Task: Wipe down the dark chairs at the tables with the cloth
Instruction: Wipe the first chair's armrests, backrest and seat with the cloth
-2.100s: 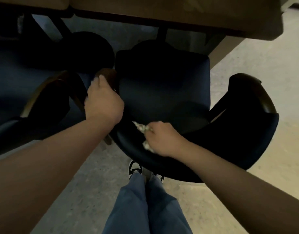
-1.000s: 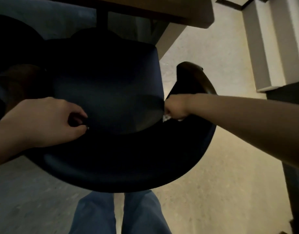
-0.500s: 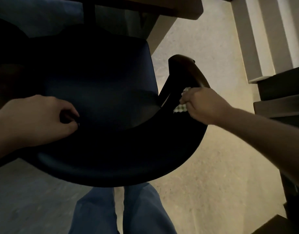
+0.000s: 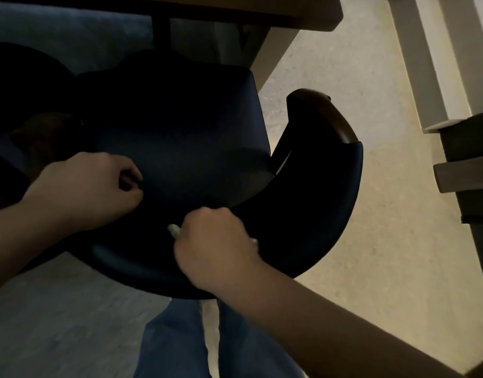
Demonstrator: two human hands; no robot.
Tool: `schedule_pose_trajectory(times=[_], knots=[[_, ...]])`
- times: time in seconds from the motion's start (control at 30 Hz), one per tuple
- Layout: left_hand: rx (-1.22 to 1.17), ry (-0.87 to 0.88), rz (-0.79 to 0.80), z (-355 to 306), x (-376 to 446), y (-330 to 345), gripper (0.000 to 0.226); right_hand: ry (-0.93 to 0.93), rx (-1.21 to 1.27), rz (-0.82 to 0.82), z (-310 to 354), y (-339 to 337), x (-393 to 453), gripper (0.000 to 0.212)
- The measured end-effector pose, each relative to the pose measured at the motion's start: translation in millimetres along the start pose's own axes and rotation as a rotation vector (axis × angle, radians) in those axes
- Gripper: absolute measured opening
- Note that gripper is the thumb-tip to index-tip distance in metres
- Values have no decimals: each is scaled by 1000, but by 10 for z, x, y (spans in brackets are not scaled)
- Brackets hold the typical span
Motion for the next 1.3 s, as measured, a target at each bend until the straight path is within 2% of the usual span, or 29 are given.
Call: schedule_pose_trajectory(times=[0.1,0.2,0.27,0.37,0.47,0.57,0.63,0.7,0.83,0.87,0.93,1.0,1.03,1.1,1.13,1.2,1.3], knots=[[-46,-50,-7,37,-14,-32,30,55,265,131,218,281,266,27],[-62,-62,-49,76,-42,-65,30,-32,266,215,255,326,298,24],[-50,-62,-45,77,-44,-77,33,-89,146,251,108,258,257,16],[-32,-45,-16,29,-58,-89,33,-110,-178,293,-265,46,262,22],[-3,-23,-2,11,-73,-90,10,-87,-493,329,-662,-262,388,25],[54,-22,30,-42,-88,-103,9,-7,-675,327,-1000,-517,658,25],[142,-23,89,-110,-106,-99,11,39,-760,349,-1123,-536,861,28],[322,0,186,-171,-90,-59,22,54,-814,408,-1192,-435,1035,33],[582,124,506,-441,39,268,41,54,-858,592,-1324,-195,1258,33],[580,162,599,-560,86,439,47,59,-850,623,-1341,-164,1269,34],[432,190,804,-833,134,827,54,135,-751,634,-1434,-141,1322,34],[215,131,905,-998,185,1154,56,71,-765,715,-1401,-64,1280,40],[84,42,935,-991,222,1278,61,56,-753,763,-1416,2,1259,45],[-133,-151,960,-921,248,1438,75,245,-557,805,-1546,42,1197,52],[-180,-167,959,-900,264,1491,78,356,-438,788,-1605,63,1211,54],[-155,-82,906,-895,349,1553,73,382,-335,772,-1623,56,1234,53],[-67,49,785,-940,408,1502,72,336,-276,733,-1614,50,1236,23]])
Point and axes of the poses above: each hand's wrist, its own x-axis towards the middle knuckle, its own y-axis out of the palm, z = x × y, the point moved 8 cm from there along x, towards the middle knuckle, and after that the axes turned 11 degrees about x, right-handed, at the moved point
